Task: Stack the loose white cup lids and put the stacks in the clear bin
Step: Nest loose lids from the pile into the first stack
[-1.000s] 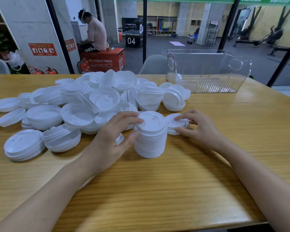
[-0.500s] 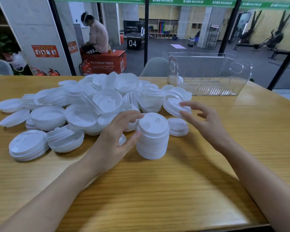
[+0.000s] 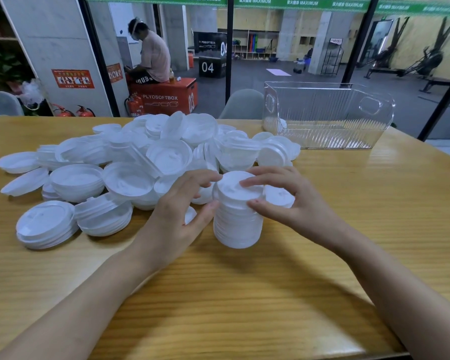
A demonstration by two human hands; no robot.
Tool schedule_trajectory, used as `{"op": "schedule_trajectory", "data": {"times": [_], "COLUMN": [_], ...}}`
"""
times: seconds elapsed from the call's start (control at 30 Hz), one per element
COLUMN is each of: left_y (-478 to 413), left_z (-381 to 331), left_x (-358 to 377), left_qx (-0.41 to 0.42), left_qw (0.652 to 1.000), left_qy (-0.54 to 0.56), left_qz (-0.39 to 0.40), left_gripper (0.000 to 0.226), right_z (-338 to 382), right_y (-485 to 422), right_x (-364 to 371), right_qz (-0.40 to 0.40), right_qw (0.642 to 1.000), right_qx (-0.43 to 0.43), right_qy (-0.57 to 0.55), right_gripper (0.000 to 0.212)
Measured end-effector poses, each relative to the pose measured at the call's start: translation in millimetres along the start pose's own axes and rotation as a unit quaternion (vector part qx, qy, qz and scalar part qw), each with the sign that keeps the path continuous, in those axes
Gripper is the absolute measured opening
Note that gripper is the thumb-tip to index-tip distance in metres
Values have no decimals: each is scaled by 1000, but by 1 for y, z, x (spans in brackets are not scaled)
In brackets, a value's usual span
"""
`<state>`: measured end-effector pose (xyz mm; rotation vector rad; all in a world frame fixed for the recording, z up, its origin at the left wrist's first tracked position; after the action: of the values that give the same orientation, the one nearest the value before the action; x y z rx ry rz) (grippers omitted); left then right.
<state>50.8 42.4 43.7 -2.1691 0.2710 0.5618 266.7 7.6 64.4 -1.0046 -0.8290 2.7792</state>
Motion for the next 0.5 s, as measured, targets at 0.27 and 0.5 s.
{"op": "schedule_trajectory", "data": {"times": [0.27,0.5], "left_y": [1,0], "left_z": [0,-1], "left_x": [2,2], "left_qx": [14,21], "left_qw": [1000,1000], "left_qy": [-1,0], "left_qz": [14,12], "left_gripper": [32,33], "right_z": [-3,-4], "right_y": [4,7], "right_x": [2,2], "right_qz": [-4,-30], "right_qw": [1000,999], "right_qx": [-5,-8], "right_qy": [-12,-36], "right_gripper": [33,32]}}
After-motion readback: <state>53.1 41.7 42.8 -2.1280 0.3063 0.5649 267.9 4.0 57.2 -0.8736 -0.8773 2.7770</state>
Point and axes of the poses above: each hand's wrist, its own y-axis away from the middle knuckle, its own x-axis out of the palm, z = x × y, the point moved 3 cm from there along -y, towards the middle knuckle, and after that the axes turned 5 degrees about -z, right-handed, at the moved point
